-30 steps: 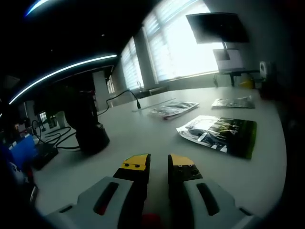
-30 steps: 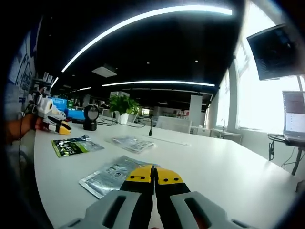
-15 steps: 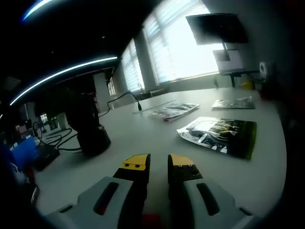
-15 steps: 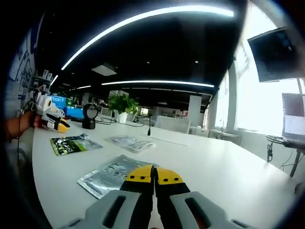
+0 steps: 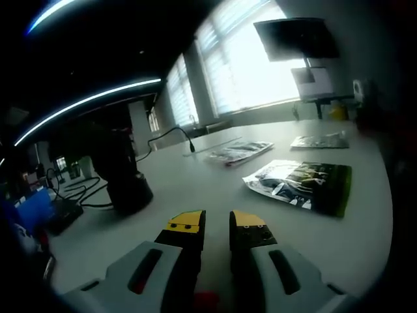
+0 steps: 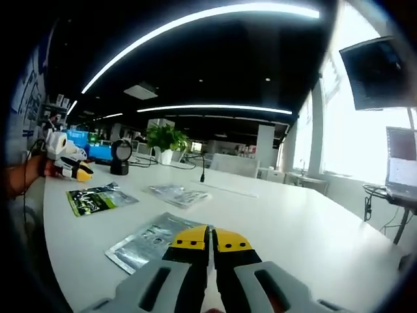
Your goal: Clip sheet goods on table flip sheet goods clip sheet goods scan sheet goods put sheet goods back to table
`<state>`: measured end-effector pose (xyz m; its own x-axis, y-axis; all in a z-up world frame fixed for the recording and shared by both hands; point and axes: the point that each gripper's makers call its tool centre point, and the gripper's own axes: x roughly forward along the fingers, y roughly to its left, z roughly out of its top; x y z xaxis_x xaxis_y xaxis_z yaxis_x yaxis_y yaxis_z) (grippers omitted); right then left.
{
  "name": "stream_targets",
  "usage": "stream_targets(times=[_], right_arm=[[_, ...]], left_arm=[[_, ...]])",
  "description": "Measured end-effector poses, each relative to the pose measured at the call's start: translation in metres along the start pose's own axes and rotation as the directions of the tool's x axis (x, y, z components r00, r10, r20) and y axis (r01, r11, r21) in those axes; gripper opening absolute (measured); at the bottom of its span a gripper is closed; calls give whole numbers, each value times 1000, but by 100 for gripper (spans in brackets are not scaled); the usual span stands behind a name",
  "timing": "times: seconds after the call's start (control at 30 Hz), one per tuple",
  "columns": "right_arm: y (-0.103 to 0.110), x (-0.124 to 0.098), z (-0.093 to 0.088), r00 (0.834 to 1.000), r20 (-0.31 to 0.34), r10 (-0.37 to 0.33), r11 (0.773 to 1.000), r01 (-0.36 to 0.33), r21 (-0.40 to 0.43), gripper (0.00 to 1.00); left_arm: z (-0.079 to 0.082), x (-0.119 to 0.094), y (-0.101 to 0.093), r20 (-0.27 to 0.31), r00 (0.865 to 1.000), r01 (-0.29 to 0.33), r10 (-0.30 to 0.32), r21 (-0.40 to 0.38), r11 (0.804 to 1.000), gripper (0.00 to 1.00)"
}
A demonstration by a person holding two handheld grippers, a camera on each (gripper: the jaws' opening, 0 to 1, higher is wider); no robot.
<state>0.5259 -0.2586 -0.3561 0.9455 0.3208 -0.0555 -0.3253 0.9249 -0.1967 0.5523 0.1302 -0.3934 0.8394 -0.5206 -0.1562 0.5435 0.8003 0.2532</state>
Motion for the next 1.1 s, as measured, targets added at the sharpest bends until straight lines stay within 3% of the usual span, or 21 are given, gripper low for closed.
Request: stream_targets(times=[0.37,0.9,1.1], right_arm=[[7,5,15,999,-50,16,999,-19,-50,9],[22,18,30,991,-116,70,993,-80,-89,12],[30,27,23,980,-178,92,989,-111,-99,16]], left_arm=[[2,-2,-3,7,1000,2,-2,9,1000,7],[1,-4,-8,3,1000,13,-13,19,1000,8],[3,-6,-8,16,1000,12,-12,8,1000,8]])
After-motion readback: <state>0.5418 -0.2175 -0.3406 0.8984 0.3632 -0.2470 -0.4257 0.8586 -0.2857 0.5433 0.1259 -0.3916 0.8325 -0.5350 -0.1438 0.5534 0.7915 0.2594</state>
